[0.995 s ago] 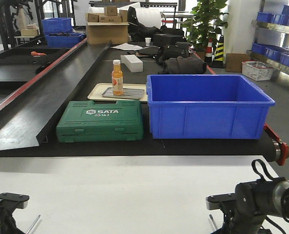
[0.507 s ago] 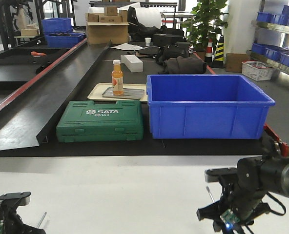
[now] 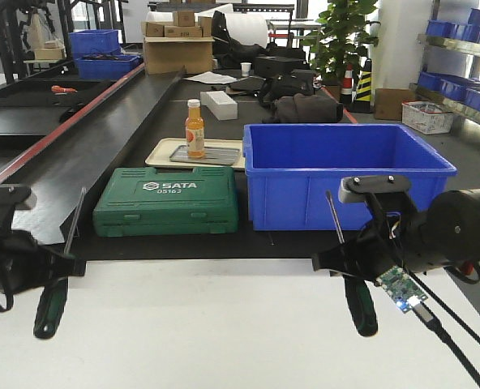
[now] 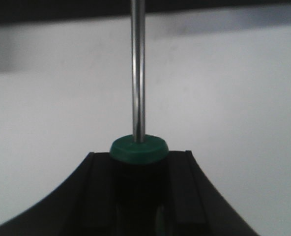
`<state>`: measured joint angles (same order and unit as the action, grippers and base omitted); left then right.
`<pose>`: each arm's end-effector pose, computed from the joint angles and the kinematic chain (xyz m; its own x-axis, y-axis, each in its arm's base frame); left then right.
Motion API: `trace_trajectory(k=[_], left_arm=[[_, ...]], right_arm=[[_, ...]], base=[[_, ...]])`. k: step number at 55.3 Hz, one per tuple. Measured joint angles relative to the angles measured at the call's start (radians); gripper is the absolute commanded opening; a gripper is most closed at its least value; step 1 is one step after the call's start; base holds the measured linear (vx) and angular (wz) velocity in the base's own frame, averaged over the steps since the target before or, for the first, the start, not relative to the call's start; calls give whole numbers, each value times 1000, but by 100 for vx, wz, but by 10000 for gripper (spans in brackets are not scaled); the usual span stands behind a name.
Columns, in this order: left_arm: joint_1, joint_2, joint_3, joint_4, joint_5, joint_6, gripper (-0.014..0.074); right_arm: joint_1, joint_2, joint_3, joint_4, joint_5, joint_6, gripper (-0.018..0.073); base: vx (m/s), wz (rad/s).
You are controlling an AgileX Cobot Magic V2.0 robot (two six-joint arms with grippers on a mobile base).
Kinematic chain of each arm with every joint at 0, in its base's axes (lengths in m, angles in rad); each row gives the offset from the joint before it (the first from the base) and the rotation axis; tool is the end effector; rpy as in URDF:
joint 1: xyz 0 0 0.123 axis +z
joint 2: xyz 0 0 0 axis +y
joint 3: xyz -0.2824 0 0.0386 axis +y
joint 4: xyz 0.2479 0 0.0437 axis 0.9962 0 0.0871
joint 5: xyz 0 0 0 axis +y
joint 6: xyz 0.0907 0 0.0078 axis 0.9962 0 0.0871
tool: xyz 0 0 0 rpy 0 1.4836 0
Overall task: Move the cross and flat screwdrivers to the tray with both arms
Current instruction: 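Close both grippers on the handles and lift the screwdrivers upright, then hold both screwdrivers upright while the base starts turning away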
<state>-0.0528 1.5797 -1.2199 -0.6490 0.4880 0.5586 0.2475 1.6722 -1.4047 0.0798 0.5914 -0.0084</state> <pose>0.3549 -0.0447 0.3042 -0.6305 0.0028 -0.7761 0.2521 0.9465 -0.2013 0.3702 0.0977 0.3132 -0.6899 -0.1147 -0.7148 -0.2361 0.9690 0.0724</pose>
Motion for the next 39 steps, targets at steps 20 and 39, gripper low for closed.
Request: trace_trajectory(k=[20, 39], left_arm=[[-25, -267, 0, -30, -113, 19, 0], [-60, -291, 0, -32, -64, 20, 1]], right_arm=[[57, -195, 0, 11, -98, -7, -9], [57, -266, 0, 8, -114, -17, -8]], base=[[0, 0], [0, 0]])
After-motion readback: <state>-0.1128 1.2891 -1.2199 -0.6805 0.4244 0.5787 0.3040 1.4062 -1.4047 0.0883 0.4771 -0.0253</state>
